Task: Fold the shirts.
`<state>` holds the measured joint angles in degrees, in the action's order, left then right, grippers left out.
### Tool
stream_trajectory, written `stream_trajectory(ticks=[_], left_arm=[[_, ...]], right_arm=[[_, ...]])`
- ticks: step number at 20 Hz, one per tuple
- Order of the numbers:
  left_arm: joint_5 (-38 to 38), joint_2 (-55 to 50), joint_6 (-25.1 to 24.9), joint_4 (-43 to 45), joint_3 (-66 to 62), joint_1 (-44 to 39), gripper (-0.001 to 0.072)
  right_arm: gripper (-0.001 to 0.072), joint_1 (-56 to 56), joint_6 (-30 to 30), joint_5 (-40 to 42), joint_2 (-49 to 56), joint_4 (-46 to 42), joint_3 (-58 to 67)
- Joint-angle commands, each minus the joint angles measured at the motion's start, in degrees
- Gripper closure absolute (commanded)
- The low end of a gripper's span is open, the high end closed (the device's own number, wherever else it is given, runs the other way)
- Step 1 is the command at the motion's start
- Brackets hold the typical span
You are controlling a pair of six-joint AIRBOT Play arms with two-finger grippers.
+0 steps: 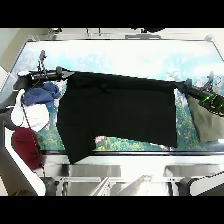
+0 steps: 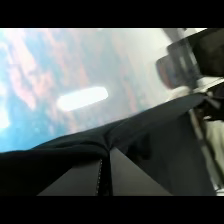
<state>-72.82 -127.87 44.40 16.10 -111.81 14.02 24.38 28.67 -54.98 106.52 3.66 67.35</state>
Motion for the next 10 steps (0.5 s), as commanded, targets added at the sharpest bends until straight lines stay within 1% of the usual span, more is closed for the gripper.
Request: stream_trajectory(ticks=[1,4,6,8,10], left_arm=[[-2.78,-1.22,5.2,12.33,-4.92,-0.07,0.0693],[-7.48,-1.22,6.12,13.62,-5.57,0.42,0.0693],[-7.8,-1.2,6.73,16.44,-5.01,0.39,0.0693],[-7.23,-1.22,6.71,18.56,-3.72,-0.07,0.0694],[-6.51,-1.2,7.28,22.45,-3.26,-0.63,0.0694]], right_arm=[[0.0698,0.33,-0.2,-4.28,0.72,-3.48,0.72],[0.0698,1.29,1.46,-6.58,0.31,-8.35,0.72],[0.0698,1.33,2.21,-6.14,0.28,-11.85,0.7],[0.0698,1.11,4.28,-4.76,0.28,-15.3,0.7],[0.0698,1.16,4.42,-4.42,0.26,-16.35,0.7]])
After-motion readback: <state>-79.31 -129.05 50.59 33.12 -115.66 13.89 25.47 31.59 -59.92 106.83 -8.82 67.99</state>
